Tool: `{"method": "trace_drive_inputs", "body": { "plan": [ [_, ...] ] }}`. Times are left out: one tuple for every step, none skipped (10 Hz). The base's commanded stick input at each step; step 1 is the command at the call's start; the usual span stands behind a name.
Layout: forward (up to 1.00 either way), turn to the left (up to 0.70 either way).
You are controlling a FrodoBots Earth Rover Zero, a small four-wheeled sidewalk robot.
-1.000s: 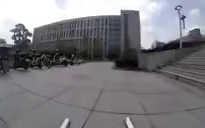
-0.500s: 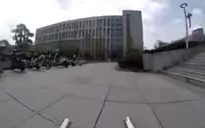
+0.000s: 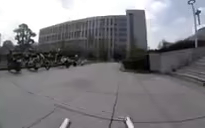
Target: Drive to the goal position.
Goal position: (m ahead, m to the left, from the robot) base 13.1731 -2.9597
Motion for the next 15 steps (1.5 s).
{"method": "trace_drive_inputs", "body": {
  "plan": [
    [1.0, 0.0],
    [1.0, 0.0],
    [1.0, 0.0],
    [1.0, 0.0],
    [1.0, 0.0],
    [1.0, 0.0],
    [1.0, 0.0],
    [1.0, 0.0],
    [1.0, 0.0],
    [1.0, 0.0],
    [1.0, 0.0],
    [1.0, 0.0],
    [1.0, 0.0],
    [1.0, 0.0],
    [1.0, -0.28]
  ]
}}
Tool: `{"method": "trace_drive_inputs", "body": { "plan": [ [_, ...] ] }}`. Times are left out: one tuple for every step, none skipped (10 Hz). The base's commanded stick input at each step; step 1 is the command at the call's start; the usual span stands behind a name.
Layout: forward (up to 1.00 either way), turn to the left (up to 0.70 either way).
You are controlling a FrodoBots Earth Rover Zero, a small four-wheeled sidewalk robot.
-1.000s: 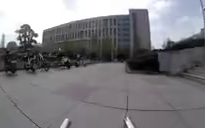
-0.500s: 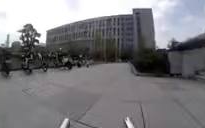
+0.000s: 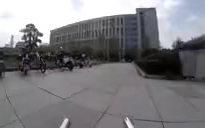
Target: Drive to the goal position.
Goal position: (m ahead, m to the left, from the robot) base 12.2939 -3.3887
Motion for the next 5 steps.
{"method": "trace_drive_inputs", "body": {
  "plan": [
    [1.0, -0.4],
    [1.0, -0.4],
    [1.0, -0.14],
    [1.0, -0.13],
    [1.0, -0.36]
  ]
}}
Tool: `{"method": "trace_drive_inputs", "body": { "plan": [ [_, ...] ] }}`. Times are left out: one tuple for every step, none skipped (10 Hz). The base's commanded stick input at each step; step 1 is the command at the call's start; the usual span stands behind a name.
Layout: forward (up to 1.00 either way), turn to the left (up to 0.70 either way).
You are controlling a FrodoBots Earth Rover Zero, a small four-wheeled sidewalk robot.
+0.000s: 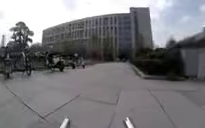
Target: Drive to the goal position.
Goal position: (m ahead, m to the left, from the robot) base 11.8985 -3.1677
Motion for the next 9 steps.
{"method": "trace_drive_inputs", "body": {
  "plan": [
    [1.0, -0.2],
    [1.0, -0.14],
    [1.0, -0.36],
    [1.0, -0.16],
    [1.0, 0.0],
    [1.0, 0.0],
    [1.0, 0.0],
    [1.0, 0.0],
    [1.0, -0.4]
  ]
}}
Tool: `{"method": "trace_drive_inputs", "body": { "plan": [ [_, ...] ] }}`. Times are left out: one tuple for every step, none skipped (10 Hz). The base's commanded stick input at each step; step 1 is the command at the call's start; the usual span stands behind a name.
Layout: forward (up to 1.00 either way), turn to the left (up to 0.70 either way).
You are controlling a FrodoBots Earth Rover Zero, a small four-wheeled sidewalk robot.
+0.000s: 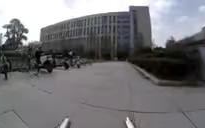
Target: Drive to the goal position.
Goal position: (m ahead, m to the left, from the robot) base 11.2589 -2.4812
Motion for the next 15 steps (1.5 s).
{"method": "trace_drive_inputs", "body": {
  "plan": [
    [1.0, -0.4],
    [1.0, -0.4],
    [1.0, -0.4],
    [1.0, -0.4],
    [1.0, -0.39],
    [1.0, -0.14],
    [1.0, 0.0],
    [1.0, 0.0],
    [1.0, 0.0],
    [1.0, -0.37],
    [1.0, -0.38],
    [1.0, -0.19],
    [1.0, -0.07],
    [1.0, -0.22],
    [1.0, -0.37]
  ]
}}
